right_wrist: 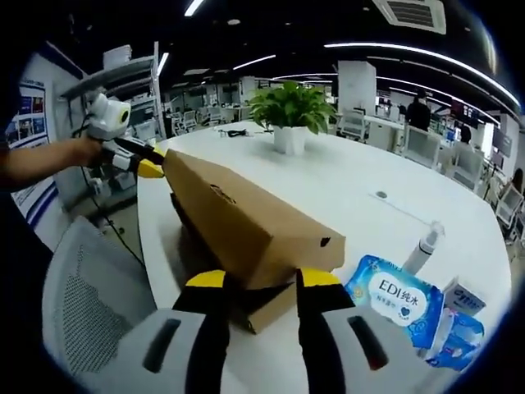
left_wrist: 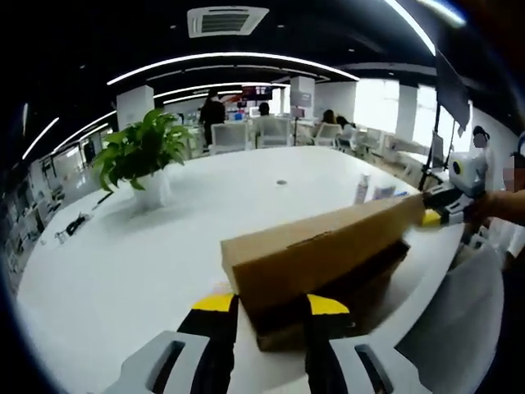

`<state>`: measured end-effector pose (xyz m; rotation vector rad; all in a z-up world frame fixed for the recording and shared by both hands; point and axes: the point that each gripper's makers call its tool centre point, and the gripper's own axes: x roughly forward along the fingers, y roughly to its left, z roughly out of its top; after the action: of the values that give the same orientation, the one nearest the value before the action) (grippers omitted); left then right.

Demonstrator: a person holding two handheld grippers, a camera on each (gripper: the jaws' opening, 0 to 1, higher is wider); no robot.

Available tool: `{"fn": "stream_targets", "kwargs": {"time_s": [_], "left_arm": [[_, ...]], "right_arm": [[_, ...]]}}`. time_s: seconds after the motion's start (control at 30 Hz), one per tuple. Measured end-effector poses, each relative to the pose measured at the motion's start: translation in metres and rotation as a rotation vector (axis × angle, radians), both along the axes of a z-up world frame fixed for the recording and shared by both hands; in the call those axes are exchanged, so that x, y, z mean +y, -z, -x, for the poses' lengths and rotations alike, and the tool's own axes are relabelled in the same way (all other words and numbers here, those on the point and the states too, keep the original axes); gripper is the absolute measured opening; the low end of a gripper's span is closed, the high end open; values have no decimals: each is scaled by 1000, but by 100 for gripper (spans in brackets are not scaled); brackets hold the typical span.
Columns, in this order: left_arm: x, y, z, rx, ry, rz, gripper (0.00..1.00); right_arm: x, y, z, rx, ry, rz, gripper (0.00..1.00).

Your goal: Operate the shoe box by opening the lid, removing the specified soft item, and placing it in the target area until the item is outside and the box remains undamaged.

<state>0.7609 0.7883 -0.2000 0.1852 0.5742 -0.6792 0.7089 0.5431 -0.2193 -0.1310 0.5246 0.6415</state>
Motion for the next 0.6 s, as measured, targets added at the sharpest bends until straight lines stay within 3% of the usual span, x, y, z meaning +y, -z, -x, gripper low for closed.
{"fn": "stream_targets", "kwargs": {"time_s": [0.2, 0.6], "left_arm": [[4, 19, 1, 23, 5, -10, 32], [4, 33, 6, 78, -5, 12, 33]], "right_arm": [[3, 6, 4, 22, -23, 0, 32], [6, 28, 9, 77, -57, 12, 35]]}}
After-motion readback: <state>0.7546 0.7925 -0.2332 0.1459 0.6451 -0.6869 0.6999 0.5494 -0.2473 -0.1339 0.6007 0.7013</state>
